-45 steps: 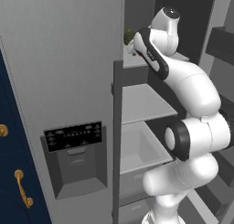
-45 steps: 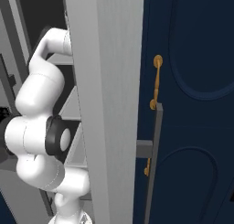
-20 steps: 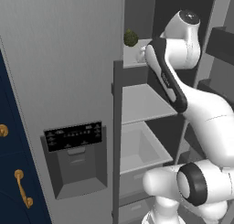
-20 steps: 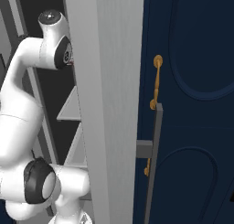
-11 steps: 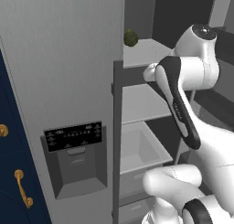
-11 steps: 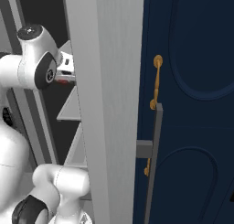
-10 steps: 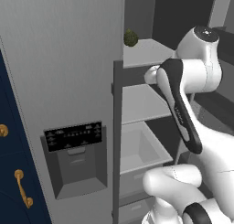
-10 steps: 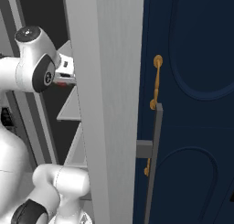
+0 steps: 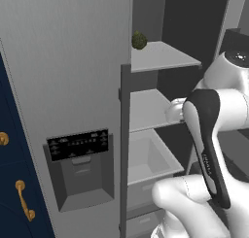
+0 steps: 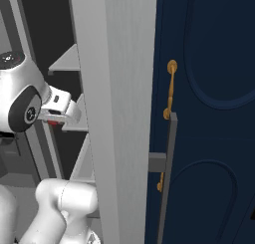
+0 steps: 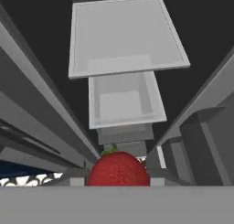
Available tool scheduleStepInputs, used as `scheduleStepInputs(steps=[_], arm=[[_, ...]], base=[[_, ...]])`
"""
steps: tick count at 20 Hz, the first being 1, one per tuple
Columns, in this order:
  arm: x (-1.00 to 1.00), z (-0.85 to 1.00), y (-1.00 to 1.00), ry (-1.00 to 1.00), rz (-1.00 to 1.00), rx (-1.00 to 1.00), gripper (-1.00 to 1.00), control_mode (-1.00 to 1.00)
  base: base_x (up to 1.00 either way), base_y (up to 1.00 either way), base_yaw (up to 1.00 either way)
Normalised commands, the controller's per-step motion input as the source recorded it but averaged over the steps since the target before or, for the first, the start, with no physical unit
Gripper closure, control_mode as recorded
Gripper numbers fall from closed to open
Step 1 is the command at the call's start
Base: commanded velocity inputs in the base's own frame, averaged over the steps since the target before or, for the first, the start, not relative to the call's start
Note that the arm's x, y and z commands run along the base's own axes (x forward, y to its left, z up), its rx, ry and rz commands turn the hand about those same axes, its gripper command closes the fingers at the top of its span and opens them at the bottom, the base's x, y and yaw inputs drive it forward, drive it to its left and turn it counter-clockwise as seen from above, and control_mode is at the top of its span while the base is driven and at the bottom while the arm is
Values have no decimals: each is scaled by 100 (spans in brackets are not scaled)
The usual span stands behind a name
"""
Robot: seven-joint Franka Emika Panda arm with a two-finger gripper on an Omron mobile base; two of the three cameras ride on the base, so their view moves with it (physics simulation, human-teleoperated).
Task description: Take the strawberry from the fridge and place it on top of the pancake, located on the dining counter.
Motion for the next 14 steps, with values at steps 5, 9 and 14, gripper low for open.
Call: scheduleStepInputs(steps=[5,9,14], arm=[[-23,-38,-8,16,0,0,100,-100],[-17,-33,0,0,0,0,100,-100],[-1,-13,0,0,0,0,100,-100]], base=[[0,0,0],[0,0,0],[0,0,0]])
